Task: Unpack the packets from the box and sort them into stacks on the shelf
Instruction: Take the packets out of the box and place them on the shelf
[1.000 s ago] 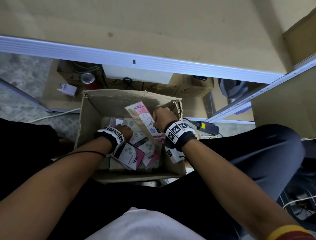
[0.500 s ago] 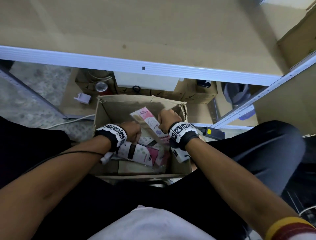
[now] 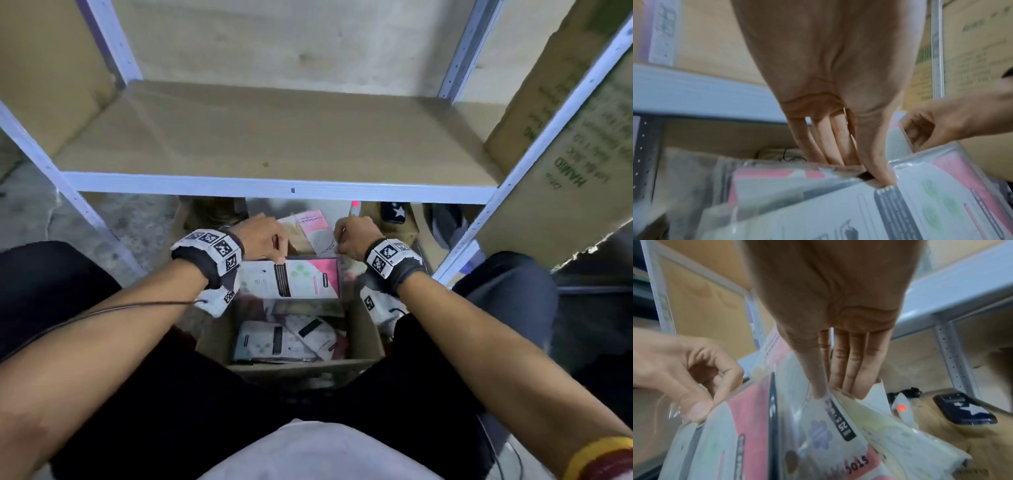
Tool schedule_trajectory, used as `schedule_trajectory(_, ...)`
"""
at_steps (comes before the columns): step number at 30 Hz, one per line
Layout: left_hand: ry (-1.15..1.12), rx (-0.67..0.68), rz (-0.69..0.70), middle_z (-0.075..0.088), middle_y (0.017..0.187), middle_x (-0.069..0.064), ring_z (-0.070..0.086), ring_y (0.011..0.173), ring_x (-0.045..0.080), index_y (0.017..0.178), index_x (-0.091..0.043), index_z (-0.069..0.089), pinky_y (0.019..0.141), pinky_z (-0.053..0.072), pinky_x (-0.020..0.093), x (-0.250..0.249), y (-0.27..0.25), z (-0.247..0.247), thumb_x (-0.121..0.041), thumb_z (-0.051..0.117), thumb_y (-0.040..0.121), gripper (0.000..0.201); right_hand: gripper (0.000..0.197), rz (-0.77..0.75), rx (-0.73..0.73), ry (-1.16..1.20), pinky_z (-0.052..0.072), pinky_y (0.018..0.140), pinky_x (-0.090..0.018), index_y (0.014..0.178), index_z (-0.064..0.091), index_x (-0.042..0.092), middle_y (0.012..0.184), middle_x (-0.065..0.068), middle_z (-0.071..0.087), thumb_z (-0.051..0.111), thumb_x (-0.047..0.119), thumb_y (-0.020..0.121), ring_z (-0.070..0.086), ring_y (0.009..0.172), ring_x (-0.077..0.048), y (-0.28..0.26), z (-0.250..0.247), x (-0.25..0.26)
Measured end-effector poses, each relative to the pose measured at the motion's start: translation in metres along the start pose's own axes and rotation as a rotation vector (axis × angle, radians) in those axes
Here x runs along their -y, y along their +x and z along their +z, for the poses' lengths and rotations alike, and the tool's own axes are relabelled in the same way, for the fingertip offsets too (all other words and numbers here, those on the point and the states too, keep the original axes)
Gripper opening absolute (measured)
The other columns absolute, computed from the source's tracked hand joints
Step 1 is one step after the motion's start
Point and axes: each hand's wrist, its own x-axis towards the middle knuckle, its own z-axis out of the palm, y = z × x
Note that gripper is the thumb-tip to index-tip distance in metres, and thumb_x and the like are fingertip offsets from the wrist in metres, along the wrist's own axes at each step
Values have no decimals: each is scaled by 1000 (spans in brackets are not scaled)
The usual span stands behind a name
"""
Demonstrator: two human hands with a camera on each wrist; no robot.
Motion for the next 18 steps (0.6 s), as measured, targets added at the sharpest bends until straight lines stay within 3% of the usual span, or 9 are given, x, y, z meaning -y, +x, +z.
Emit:
schedule_trajectory(2, -73, -36, 19, 72, 76, -6, 64, 68, 4, 76, -17, 74, 65, 45, 15, -6, -8, -22, -18, 82, 79, 8, 15, -30, -51, 40, 57, 83, -34, 82, 70, 15, 92, -7, 73, 81, 13, 72, 67, 89, -23, -9, -25, 2)
schedule_trajectory(6, -223, -58, 49, 73, 78, 2, 65, 72, 12, 82, -16, 69, 73, 47, 25, -15, -25, -62, -20, 81, 82, 12, 13, -57, -139, 200, 47, 63, -21, 75, 67, 15, 70, -1, 66, 75, 5, 72, 60, 68, -17, -30, -74, 1)
schedule_trajectory(11, -466, -185, 80, 72, 88, 11, 60, 68, 11, 94, -6, 65, 60, 47, 17, -23, -39, -119, -12, 73, 89, 11, 27, -63, -95, 622, 55, 51, -28, 74, 53, 9, 72, -11, 57, 63, -15, 83, 56, 62, -21, -43, -130, 1)
schedule_trajectory(13, -602, -263, 60, 68, 88, 11, 55, 69, 16, 95, -6, 62, 59, 46, 19, -22, -41, -133, -8, 67, 92, 6, 23, -79, -86, 744, 57, 54, -26, 83, 54, 5, 76, -14, 60, 68, -14, 82, 60, 64, -23, -42, -143, 4)
schedule_trajectory(15, -772, -347, 13, 67, 90, 8, 55, 74, 18, 92, -10, 59, 65, 45, 24, -19, -41, -130, -6, 62, 95, 6, 24, -76, -73, 809, 59, 61, -28, 94, 55, 3, 85, -17, 64, 71, -10, 81, 63, 71, -27, -43, -141, 3)
schedule_trajectory(18, -1004, -467, -49, 66, 93, 7, 58, 76, 18, 95, -11, 60, 70, 46, 28, -13, -38, -122, -8, 58, 98, 5, 25, -38, -104, 925, 56, 83, -41, 97, 56, 3, 103, -26, 63, 73, -7, 81, 62, 89, -33, -39, -134, 0)
